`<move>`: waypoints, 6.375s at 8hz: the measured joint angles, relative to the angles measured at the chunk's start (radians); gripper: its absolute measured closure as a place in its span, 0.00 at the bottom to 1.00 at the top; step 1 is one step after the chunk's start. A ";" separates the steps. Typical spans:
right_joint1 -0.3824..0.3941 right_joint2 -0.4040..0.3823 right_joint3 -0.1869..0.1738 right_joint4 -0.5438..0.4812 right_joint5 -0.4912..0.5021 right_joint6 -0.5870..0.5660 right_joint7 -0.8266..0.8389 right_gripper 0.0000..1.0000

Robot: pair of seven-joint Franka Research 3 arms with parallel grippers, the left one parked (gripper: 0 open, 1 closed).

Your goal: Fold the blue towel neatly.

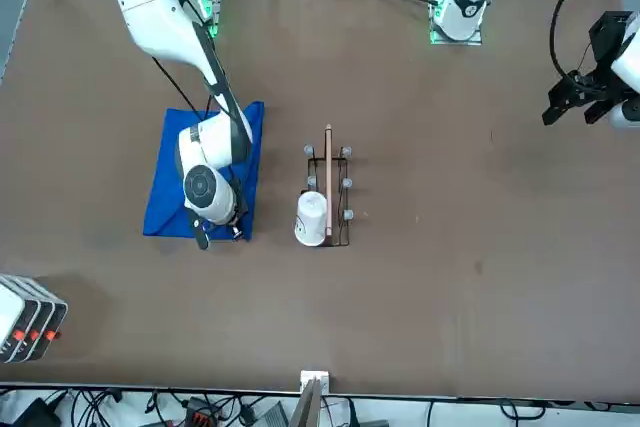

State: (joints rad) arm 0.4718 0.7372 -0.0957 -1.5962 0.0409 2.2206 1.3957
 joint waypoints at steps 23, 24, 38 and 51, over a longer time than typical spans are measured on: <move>0.057 -0.055 0.017 0.043 -0.026 0.020 -0.099 0.98; 0.058 -0.047 0.017 0.058 -0.026 0.021 -0.112 0.98; 0.077 -0.005 0.017 0.072 -0.030 0.135 -0.149 0.98; 0.053 -0.153 -0.116 0.314 -0.118 -0.461 -0.585 0.00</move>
State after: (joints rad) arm 0.5245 0.5838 -0.2115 -1.2825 -0.0770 1.7593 0.8108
